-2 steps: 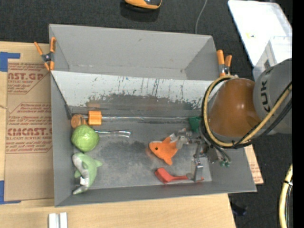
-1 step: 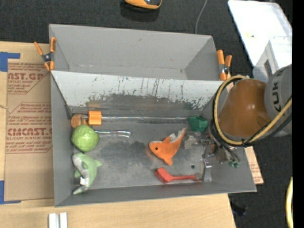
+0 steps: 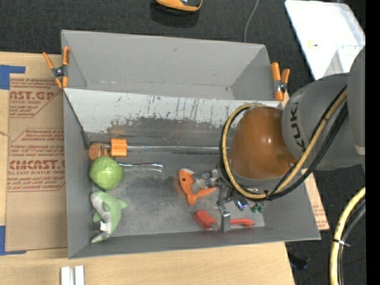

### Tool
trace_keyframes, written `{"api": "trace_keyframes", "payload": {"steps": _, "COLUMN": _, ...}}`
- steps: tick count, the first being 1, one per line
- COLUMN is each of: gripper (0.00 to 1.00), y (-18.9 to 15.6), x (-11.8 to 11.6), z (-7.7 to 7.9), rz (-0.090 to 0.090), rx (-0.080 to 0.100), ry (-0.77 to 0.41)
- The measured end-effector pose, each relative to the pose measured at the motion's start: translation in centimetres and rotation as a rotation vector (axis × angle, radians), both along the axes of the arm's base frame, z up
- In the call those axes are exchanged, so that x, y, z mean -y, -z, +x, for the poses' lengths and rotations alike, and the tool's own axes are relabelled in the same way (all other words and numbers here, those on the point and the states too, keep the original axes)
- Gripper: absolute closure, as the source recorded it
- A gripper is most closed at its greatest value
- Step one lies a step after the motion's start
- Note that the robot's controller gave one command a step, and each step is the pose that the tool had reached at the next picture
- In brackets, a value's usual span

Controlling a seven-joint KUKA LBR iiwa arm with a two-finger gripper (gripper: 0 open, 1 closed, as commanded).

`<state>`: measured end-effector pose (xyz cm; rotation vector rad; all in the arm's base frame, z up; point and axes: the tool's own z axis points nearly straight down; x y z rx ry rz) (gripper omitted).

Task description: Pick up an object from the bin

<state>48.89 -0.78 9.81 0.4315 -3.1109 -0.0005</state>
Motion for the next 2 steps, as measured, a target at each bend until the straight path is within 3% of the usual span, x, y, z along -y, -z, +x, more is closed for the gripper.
{"api": "trace_keyframes", "payload": {"steps": 1, "gripper": 1.00, "y": 2.87, "x": 3.12, "z": -0.90, "rz": -0.006, "rx": 0.003, "ry": -0.067}}
{"api": "trace_keyframes", "payload": {"steps": 2, "gripper": 1.00, "y": 2.87, "x": 3.10, "z": -0.89, "rz": -0.007, "rx": 0.003, "ry": -0.068}}
